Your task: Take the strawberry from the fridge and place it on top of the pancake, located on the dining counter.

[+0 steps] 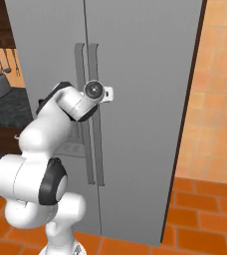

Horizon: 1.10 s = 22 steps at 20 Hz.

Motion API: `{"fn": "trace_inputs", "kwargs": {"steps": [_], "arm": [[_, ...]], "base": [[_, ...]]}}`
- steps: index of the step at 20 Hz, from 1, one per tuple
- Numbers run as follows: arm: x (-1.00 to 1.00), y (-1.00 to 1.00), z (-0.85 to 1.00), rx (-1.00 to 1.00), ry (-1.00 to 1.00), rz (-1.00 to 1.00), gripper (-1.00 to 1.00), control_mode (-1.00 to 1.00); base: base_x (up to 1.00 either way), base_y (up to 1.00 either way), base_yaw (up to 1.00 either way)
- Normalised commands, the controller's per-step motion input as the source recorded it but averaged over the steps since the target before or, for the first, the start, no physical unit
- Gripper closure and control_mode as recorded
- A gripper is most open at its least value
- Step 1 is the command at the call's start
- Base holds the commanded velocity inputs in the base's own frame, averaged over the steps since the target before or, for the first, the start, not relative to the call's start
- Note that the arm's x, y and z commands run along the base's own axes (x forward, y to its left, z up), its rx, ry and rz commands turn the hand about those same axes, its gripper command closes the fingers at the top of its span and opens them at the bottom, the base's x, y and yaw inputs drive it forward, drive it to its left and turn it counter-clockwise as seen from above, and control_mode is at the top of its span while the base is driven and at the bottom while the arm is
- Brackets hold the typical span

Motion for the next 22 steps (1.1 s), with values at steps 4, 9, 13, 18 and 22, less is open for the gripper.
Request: {"fn": "trace_inputs", "kwargs": {"steps": [4,9,13,18,22], "arm": [[-0.12,-0.14,-0.33,0.12,-0.01,0.0,1.0,-1.0],[-0.55,-0.52,0.09,0.12,0.0,0.0,1.0,-1.0],[-0.64,-0.81,0.26,0.08,0.0,0.0,1.0,-1.0],[-0.47,-0.9,0.17,0.04,0.04,0.0,1.0,-1.0],[-0.37,-0.98,0.04,0.07,0.01,0.0,1.0,-1.0]], "base": [[0.0,0.0,0.0],[0.0,0.0,0.0],[0.0,0.0,0.0],[0.0,0.0,0.0],[0.0,0.0,0.0]]}}
